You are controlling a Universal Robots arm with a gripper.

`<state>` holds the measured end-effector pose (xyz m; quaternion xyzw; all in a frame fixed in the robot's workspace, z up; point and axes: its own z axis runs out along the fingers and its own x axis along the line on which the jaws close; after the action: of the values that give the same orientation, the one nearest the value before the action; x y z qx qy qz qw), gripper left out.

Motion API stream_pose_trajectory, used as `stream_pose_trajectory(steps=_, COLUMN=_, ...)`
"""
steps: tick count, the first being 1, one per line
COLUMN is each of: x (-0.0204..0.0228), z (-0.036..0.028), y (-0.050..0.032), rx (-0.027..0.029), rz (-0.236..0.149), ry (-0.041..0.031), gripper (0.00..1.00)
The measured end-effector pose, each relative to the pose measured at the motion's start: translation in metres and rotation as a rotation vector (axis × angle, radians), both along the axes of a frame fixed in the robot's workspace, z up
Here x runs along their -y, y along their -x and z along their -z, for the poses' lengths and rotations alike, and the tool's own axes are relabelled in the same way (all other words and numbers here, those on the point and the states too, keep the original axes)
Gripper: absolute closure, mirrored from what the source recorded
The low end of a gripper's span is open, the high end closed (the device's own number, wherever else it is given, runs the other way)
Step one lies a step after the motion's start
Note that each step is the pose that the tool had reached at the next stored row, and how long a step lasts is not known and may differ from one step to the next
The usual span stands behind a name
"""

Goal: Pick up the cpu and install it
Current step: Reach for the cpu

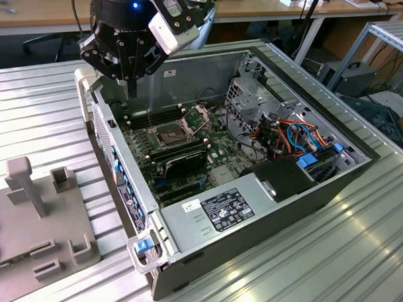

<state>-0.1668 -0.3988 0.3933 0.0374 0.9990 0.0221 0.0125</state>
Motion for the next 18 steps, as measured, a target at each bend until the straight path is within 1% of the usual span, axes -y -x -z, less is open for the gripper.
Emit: stream_pose_trajectory(steps=18, x=0.0, z=0.0, y=0.0087, rx=0.0, rz=0.0, ry=0.0, gripper=0.89)
